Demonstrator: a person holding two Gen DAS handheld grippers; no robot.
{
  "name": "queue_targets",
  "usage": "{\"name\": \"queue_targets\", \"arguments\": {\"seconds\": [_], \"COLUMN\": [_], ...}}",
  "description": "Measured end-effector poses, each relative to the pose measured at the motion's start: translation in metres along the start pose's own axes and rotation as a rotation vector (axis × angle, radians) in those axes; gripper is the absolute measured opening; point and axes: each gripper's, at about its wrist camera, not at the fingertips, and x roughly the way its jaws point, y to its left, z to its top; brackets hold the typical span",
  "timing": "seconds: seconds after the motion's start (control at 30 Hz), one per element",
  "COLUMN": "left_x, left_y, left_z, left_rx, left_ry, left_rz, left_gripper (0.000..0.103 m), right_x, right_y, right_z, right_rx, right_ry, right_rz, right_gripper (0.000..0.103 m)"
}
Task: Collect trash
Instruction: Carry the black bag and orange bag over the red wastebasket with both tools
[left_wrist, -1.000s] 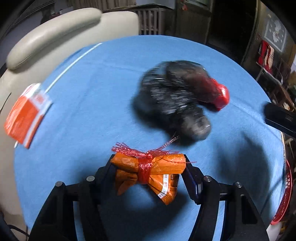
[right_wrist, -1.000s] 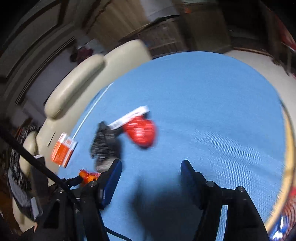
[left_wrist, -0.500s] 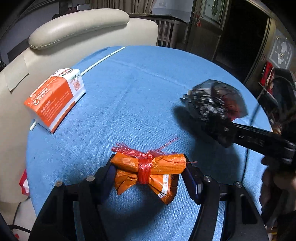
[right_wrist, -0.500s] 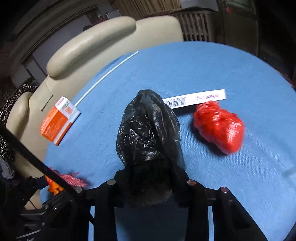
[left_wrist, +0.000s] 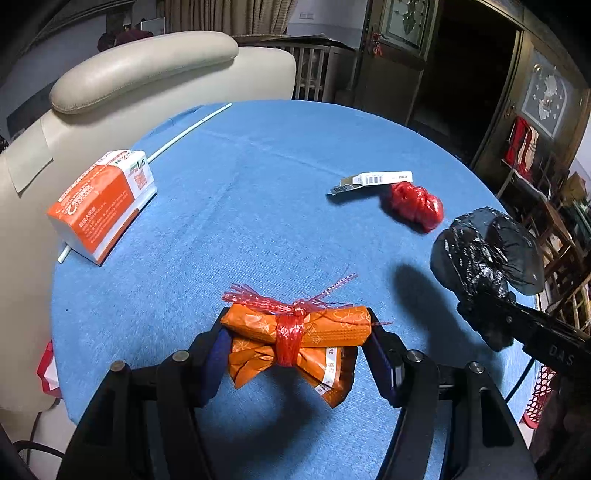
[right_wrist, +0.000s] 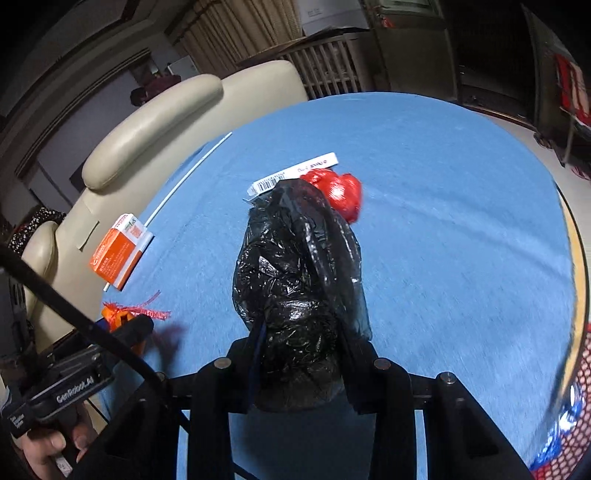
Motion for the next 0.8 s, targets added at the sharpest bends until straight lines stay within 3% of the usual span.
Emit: {"name": "queue_targets", "arguments": {"seconds": [0.47,0.8], "left_x": [-0.030,-0.021], "left_y": [-0.051,-0.087], "left_z": [-0.005,-0.001], "left_rx": [0.115,0.196], "left_ry": [-0.024,-0.003], "left_rz": [0.076,0.087], "left_gripper": [0.068,0.068], "right_x": [-0.049,-0.061], "right_y": [-0.038,-0.057], "right_z": [-0.026,-0.032], "right_rx": [0.107,0.192], "right_ry": [-0.112,-0.161], "right_rz": [0.033,0.039], "right_gripper": [0.038,0.038]}}
